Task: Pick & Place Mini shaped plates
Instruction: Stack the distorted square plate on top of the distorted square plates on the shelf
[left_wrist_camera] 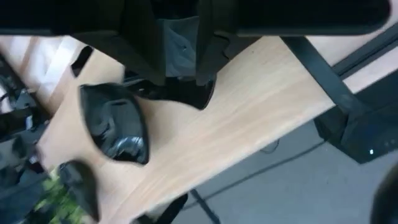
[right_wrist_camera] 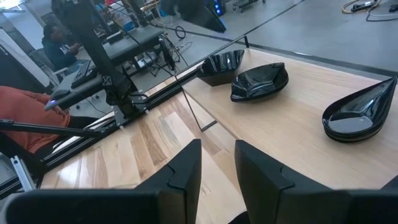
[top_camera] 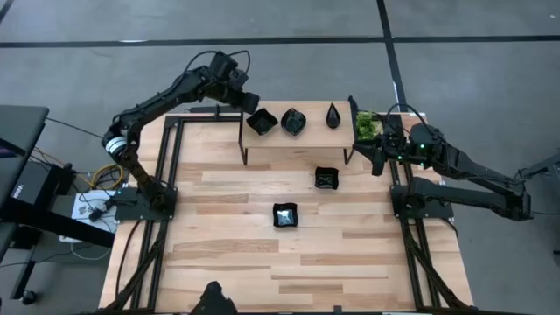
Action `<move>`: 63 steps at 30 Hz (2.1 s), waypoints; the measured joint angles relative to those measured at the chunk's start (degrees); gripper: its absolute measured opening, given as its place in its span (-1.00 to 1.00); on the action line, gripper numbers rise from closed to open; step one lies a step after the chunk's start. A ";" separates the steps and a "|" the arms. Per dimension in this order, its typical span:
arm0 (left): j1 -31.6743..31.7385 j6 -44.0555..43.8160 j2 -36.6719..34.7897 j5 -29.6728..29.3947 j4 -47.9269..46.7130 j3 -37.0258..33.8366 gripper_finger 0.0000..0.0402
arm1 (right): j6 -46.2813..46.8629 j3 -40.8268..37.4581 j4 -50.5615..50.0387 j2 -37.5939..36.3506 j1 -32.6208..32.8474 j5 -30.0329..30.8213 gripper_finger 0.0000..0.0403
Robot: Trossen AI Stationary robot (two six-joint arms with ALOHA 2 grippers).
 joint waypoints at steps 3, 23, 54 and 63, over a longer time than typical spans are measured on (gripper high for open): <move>-0.27 -1.90 -2.38 0.64 0.06 0.00 -0.48 | 0.04 0.00 0.00 0.00 0.00 0.00 -0.54; -41.24 8.95 -10.34 -14.37 6.71 -14.00 -0.48 | 0.00 0.06 -1.07 0.00 0.00 0.02 -0.54; -45.50 10.21 10.79 -8.49 28.91 -22.21 -0.48 | -0.05 0.07 -4.81 0.00 -0.04 0.15 -0.54; -45.58 8.66 11.28 -11.85 29.30 -22.18 -0.48 | -0.05 0.07 -4.93 0.00 -0.04 0.15 -0.54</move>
